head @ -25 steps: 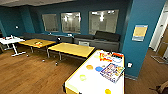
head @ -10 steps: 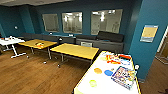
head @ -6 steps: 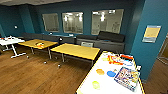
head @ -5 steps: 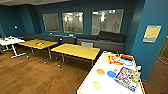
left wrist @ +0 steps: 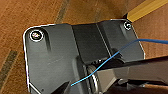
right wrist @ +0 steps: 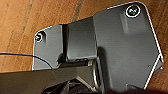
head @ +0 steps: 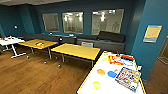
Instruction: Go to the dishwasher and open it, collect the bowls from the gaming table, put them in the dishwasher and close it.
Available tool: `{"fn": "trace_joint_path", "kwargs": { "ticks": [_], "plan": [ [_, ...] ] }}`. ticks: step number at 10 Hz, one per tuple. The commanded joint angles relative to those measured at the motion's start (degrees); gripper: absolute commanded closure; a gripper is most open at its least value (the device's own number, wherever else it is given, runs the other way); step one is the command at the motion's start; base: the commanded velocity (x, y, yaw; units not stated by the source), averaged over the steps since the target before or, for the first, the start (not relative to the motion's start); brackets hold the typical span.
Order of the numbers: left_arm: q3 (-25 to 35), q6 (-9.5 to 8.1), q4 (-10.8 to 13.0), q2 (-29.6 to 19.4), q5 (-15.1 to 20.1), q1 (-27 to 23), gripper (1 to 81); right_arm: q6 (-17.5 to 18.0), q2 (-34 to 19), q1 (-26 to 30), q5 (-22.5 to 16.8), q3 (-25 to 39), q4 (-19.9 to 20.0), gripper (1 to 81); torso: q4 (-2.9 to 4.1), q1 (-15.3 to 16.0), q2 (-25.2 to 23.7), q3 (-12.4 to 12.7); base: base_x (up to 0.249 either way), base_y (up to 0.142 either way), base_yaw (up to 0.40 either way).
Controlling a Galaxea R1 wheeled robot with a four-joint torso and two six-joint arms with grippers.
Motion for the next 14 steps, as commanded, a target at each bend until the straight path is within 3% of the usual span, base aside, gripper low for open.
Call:
{"fn": "trace_joint_path", "kwargs": {
  "ticks": [1, 6, 14],
  "plan": [
    [0.1, 0.32, 0.2, 0.0, 2.8, -2.5, 1.0, 0.0, 0.6, 2.8, -2.9, 0.5, -0.3, 1.0, 0.00, 0.0, 0.0, 0.0, 0.000, 0.000, 0.000],
    [0.0, 0.40, 0.6, 0.1, 2.8, -2.5, 1.0, 0.0, 0.5, 2.9, -2.9, 0.3, -0.3, 1.0, 0.00, 0.0, 0.0, 0.0, 0.000, 0.000, -0.073],
    [0.0, 0.40, 0.5, -0.1, 3.0, -2.5, 1.0, -0.1, 0.6, 3.0, -2.9, 0.5, -0.3, 1.0, 0.00, 0.0, 0.0, 0.0, 0.000, 0.000, -0.363]
  ]
}}
